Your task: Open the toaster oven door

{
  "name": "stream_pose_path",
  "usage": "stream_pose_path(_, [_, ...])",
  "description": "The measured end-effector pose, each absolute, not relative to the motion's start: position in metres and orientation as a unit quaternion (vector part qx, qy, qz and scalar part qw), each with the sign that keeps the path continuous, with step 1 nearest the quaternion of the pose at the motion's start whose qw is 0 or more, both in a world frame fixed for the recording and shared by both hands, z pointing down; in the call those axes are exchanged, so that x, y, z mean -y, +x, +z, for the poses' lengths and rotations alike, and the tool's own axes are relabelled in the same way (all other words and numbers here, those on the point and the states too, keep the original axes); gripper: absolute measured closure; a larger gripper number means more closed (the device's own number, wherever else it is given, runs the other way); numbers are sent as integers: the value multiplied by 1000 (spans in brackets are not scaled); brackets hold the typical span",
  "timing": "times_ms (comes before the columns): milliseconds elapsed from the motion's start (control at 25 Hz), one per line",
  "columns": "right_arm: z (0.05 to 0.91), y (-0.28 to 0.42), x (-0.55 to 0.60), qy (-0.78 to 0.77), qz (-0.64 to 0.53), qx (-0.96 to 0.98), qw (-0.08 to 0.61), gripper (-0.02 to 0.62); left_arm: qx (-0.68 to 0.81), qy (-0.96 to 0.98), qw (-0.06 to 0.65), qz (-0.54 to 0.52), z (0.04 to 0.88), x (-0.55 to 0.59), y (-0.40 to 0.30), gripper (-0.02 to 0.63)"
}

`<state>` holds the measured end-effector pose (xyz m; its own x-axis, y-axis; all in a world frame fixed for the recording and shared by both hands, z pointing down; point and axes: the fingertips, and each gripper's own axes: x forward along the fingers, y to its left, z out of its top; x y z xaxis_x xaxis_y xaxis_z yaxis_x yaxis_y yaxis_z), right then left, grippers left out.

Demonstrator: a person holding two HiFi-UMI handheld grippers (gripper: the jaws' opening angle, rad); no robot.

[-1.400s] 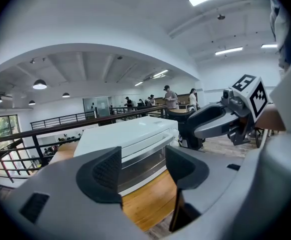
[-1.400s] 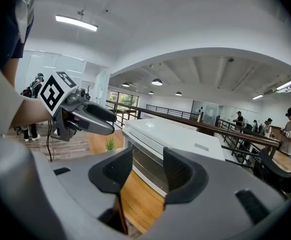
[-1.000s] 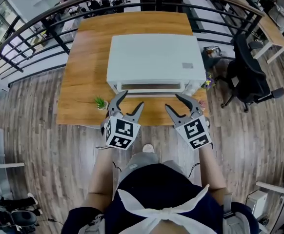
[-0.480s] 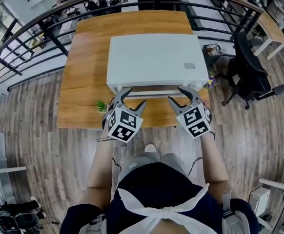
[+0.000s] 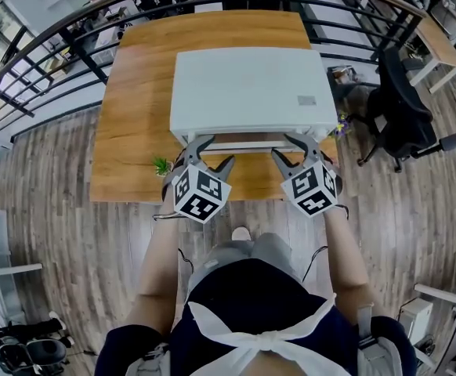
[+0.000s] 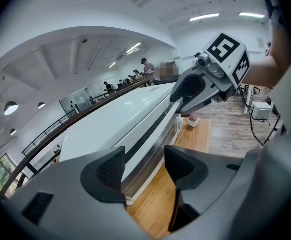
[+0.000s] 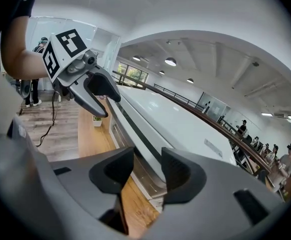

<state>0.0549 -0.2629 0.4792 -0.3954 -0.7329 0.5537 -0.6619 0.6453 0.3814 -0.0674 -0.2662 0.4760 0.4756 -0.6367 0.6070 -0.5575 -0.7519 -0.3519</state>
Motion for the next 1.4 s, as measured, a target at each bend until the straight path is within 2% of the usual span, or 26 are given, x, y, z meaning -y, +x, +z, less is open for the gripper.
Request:
stream_pose_path(160, [481,55,258,412,-41,839,353,423,-351,-866,19,-357,473,266,-73,417])
stream_pose_path(1120, [485,54,233,415,-27,857,306,426,-366,-864,20,-344,482,242,-74,417])
stream_pose_path(1400, [491,52,225,417,-28,849,322,426,-367,-865,16,-341,486,235,-75,417])
